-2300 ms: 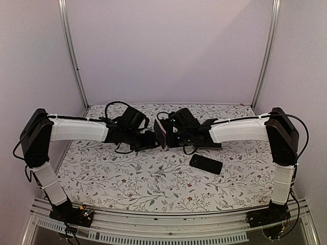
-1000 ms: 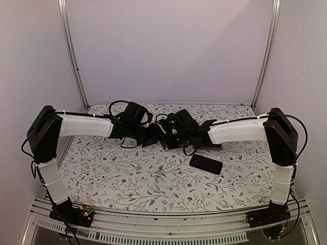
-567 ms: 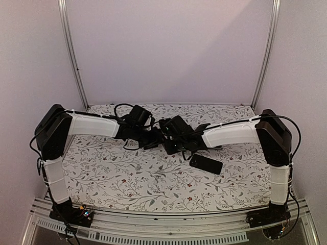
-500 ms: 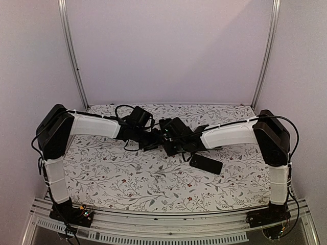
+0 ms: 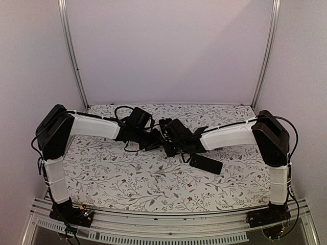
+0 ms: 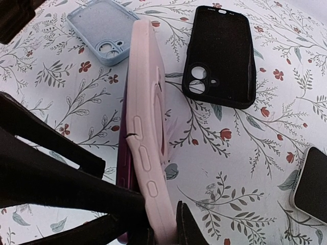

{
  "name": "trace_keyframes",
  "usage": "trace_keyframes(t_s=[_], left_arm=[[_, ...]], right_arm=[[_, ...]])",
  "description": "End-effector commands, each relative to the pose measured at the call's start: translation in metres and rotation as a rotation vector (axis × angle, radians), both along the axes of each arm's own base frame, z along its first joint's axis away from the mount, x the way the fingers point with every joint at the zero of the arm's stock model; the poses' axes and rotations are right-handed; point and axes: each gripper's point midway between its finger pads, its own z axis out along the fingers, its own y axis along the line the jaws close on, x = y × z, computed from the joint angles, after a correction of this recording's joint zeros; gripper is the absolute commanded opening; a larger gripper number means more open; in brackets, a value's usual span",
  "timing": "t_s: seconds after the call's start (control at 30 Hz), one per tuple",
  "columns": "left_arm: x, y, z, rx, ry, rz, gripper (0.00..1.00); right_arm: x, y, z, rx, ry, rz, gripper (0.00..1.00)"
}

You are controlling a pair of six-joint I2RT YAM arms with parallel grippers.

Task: Take the phone out of the phone case
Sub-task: Remove the phone case from the phone.

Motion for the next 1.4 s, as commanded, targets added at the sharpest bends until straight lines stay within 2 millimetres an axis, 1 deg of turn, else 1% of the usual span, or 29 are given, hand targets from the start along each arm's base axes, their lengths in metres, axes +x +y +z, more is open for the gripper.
trace_keyframes(t_s=[0.0,0.3,0.7,0.93,1.13,1.23,1.3,1.37], left_arm=[[-0.021,0.045,-0.055,0.187,0.113,0.066,0.42],[-0.029,0.056,-0.06,0.198,0.129,0.077,0.39],[-0.031,0.061,-0.059,0.209,0.131,0.084,0.36],[-0.034,0.065,-0.06,0.218,0.135,0.087,0.35],[-0.037,0.069,-0.061,0.225,0.141,0.089,0.35],[-0.036,0.066,-0.054,0.204,0.127,0.093,0.35],[-0.033,0.063,-0.045,0.181,0.113,0.092,0.35],[-0.029,0.055,-0.031,0.137,0.09,0.088,0.36]], right_arm=[[0.014,0.006,0.025,0.121,-0.06,-0.047,0.0],[0.015,0.001,0.023,0.124,-0.051,-0.061,0.0],[0.015,-0.003,0.022,0.143,-0.044,-0.076,0.0],[0.016,-0.013,0.014,0.134,-0.034,-0.105,0.0],[0.017,-0.017,0.015,0.14,-0.039,-0.113,0.0],[0.016,-0.015,0.018,0.148,-0.043,-0.1,0.0],[0.013,-0.01,0.023,0.165,-0.044,-0.072,0.0],[0.011,0.0,0.034,0.214,-0.063,-0.021,0.0]])
